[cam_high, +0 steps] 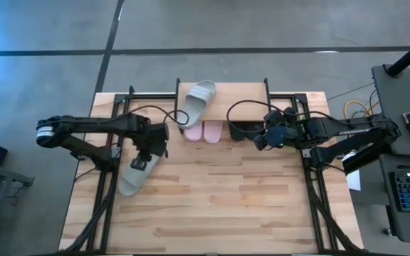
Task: Pick and place slides into the shelf
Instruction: Put the left gray slide on the shelf
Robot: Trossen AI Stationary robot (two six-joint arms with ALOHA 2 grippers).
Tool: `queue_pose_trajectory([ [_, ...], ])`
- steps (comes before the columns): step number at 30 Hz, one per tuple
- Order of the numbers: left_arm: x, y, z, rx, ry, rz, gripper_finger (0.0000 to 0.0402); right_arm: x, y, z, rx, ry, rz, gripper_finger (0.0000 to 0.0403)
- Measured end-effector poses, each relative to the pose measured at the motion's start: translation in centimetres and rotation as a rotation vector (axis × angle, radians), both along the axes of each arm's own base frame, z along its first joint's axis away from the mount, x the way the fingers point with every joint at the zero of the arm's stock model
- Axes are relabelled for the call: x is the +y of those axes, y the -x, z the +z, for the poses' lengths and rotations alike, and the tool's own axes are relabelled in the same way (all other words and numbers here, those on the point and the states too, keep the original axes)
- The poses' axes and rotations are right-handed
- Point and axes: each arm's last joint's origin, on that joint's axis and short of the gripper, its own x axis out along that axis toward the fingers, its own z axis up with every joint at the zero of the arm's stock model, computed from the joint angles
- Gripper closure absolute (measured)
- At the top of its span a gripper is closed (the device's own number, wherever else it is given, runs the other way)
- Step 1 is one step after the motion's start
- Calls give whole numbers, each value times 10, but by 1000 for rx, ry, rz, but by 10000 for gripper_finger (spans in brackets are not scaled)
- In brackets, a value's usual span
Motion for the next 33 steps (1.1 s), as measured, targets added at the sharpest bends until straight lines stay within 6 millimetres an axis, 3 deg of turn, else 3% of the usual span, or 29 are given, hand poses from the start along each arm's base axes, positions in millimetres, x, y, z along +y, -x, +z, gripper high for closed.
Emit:
queue_pose_trajectory([
  [4,0,-4,1,-37,-92,27,292,0,-1,1,-20,2,-5,188],
  [8,6,-10,14,-172,-280,212,292,-11,-16,14,-155,23,35,188],
  [12,9,-17,29,-399,-284,400,292,-40,-39,19,-298,-120,171,188],
  [17,13,-30,39,-572,-307,494,292,-81,-63,6,-319,-195,164,188],
  [23,17,-49,27,-585,-338,515,292,-122,-106,-5,-291,-274,240,188],
  [33,22,-68,5,-520,-398,504,292,-144,-162,-10,-153,-285,316,188],
])
